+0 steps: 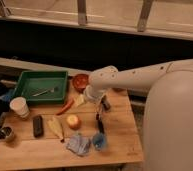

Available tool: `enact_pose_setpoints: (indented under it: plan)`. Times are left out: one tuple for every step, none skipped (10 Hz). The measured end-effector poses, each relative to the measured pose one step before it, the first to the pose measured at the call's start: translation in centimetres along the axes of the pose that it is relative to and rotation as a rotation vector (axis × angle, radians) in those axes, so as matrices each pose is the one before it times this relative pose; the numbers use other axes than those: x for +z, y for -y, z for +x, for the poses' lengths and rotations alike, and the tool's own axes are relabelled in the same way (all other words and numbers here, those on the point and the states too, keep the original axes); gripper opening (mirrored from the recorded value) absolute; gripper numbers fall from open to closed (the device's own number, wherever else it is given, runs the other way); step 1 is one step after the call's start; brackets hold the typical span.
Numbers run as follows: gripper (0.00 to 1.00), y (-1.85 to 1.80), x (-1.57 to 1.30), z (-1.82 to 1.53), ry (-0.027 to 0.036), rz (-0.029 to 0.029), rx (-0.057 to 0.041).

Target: Place apple in red bowl

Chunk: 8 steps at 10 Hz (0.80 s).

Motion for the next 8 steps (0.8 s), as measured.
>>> enact_pose_setpoints:
  plan:
    - [0.75, -1.247, 0.195, 0.651, -0.01276, -0.01771, -0.04772]
    - [0.75, -0.917, -0.064, 0.411, -0.00346, -0.00977, -0.03854]
    - [0.75, -0.083, -0.021, 0.047, 0.00041, -0.00045, -0.00619]
    - [0.75, -0.115, -0.01, -0.06, 0.00118, -0.00116, -0.00143]
    - [0.75, 0.059, -0.022, 0.02, 0.00013, 0.00052, 0.00083]
    - [0.75, 0.047, 0.02, -0.009, 0.0, -0.00091, -0.00059]
    - [0.75, -0.162, 0.433, 0.071, -0.00514, -0.01174, -0.00372]
    - [0.75, -0.395, 0.653, -0.17, -0.00502, -0.01063, -0.00598]
